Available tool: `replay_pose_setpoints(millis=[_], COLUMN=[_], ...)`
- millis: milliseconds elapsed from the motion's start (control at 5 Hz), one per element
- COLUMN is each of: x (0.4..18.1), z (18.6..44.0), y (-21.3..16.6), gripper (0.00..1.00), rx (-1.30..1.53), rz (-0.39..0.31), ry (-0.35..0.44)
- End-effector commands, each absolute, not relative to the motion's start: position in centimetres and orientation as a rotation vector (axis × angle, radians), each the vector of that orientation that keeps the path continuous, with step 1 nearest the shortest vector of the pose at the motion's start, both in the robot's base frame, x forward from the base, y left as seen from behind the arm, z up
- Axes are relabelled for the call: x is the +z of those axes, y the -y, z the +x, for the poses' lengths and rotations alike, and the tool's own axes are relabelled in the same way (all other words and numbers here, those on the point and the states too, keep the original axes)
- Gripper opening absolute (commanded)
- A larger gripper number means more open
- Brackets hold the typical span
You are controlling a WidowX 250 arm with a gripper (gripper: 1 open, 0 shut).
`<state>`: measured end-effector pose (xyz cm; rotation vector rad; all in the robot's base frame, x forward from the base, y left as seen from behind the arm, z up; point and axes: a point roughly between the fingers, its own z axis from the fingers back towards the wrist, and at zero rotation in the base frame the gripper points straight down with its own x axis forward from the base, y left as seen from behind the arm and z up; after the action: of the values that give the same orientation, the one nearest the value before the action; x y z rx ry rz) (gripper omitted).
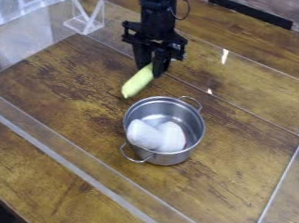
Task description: Move the green spoon to the right
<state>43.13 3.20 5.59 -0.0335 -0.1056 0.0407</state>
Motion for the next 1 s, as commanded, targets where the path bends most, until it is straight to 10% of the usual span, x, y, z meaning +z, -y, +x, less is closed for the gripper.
replay_pose_setpoints(millis=[0, 800], x=[10.2, 7.8], z=[44.1, 44.0], y=[-2.1, -0.5], gripper=[0.00, 0.00], rx=[0.026, -0.082], rz=[-0.030, -0.052], ry=[0.218, 0.184])
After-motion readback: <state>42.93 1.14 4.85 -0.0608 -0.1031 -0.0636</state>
